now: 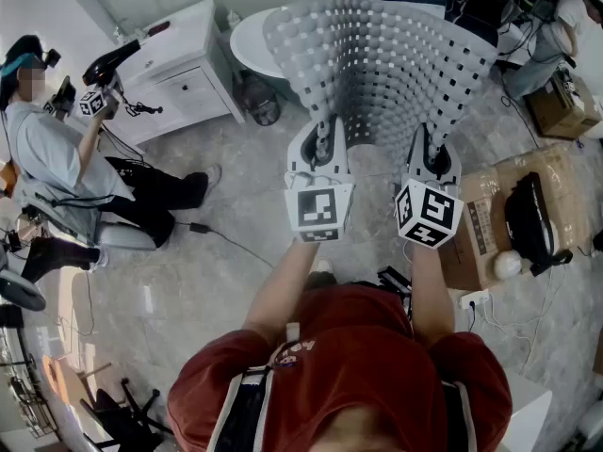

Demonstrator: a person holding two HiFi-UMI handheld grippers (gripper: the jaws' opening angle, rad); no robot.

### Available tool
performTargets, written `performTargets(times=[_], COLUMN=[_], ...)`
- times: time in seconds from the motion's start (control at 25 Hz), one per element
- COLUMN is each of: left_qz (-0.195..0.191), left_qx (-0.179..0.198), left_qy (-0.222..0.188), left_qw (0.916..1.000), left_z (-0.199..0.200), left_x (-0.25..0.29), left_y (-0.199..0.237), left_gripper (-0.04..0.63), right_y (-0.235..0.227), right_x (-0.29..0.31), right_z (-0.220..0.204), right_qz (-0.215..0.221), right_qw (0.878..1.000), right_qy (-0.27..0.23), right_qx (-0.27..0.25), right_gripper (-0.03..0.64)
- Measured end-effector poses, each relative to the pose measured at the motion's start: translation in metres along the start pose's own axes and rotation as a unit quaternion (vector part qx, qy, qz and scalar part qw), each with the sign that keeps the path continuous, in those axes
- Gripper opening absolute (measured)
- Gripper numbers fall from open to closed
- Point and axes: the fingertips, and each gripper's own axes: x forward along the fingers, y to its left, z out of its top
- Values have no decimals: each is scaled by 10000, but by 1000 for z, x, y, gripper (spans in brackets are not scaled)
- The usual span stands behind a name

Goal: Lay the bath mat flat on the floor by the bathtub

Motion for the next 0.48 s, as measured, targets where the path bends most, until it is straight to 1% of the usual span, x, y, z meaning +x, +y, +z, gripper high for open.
performTargets(times=[0.28,0.48], left_qz=[33,-49], left_qx=[-49,-197], left_qy=[40,160], left_qw=[10000,9997], left_z=[-5,-16], left_x=[3,8], left_y=[14,12], left_gripper=[51,51], right_y=[15,15], right_x=[4,8], right_z=[0,-7], right_qz=[-41,-61], right_qw=[10000,9999], right_qy=[-16,85], right_qx=[-75,43], right_gripper=[63,64])
